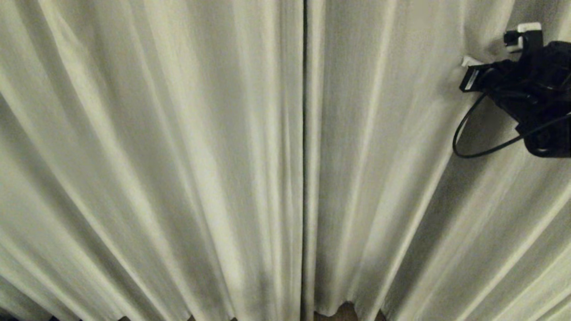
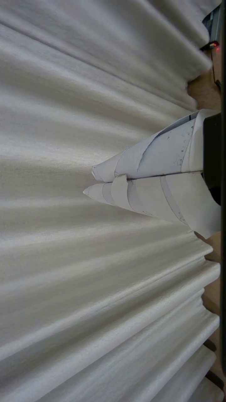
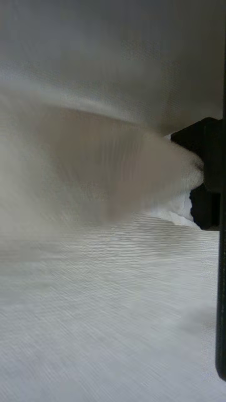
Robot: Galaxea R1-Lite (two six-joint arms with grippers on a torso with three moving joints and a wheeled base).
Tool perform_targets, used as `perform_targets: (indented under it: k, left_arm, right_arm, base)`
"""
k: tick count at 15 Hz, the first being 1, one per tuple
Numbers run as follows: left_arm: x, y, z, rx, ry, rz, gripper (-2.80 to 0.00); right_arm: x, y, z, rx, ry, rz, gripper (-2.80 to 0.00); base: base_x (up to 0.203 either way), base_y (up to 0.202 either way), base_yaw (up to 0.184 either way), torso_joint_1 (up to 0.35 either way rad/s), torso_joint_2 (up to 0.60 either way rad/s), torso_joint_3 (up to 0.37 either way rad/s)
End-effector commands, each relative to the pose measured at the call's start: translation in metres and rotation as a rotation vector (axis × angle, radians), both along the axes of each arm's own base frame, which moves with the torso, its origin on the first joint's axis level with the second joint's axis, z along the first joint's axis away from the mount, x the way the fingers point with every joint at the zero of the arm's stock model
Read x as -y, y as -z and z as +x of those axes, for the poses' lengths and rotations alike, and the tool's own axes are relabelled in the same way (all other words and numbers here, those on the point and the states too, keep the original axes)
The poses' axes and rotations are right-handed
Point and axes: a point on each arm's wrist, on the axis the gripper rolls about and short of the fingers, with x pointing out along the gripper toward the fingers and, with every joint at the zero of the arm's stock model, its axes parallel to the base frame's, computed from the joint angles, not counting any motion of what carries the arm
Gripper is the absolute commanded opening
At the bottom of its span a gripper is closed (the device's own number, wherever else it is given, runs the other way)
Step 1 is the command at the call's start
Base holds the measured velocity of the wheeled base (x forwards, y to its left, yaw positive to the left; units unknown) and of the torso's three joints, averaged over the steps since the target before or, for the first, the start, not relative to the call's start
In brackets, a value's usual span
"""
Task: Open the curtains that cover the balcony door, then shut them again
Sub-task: Pull the outer curtains open on both sides
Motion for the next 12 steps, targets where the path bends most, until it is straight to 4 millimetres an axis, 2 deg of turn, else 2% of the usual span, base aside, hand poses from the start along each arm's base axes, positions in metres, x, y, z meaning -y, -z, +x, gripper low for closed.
perform_targets:
  k: [1, 3, 7, 12]
  left_arm:
    - [0.000, 0.000, 0.000, 0.001, -0.001, 0.000, -2.80]
    - [0.000, 0.000, 0.000, 0.001, 0.001, 0.000, -2.80]
    - [0.000, 0.000, 0.000, 0.001, 0.000, 0.000, -2.80]
    - [0.000, 0.000, 0.000, 0.001, -0.001, 0.000, -2.80]
  right_arm:
    - [0.018, -0.018, -0.016, 0.047, 0.051, -0.007, -2.80]
    - [0.042, -0.025, -0.026, 0.063, 0.113, -0.011, -2.80]
    - [0.115, -0.031, -0.053, 0.073, 0.302, -0.015, -2.80]
    - [0.207, -0.011, -0.080, 0.062, 0.497, -0.003, -2.80]
  base:
    - [0.000, 0.000, 0.000, 0.000, 0.00, 0.000]
    - [0.000, 0.000, 0.000, 0.000, 0.00, 0.000]
    - [0.000, 0.000, 0.000, 0.000, 0.00, 0.000]
    - [0.000, 0.000, 0.000, 0.000, 0.00, 0.000]
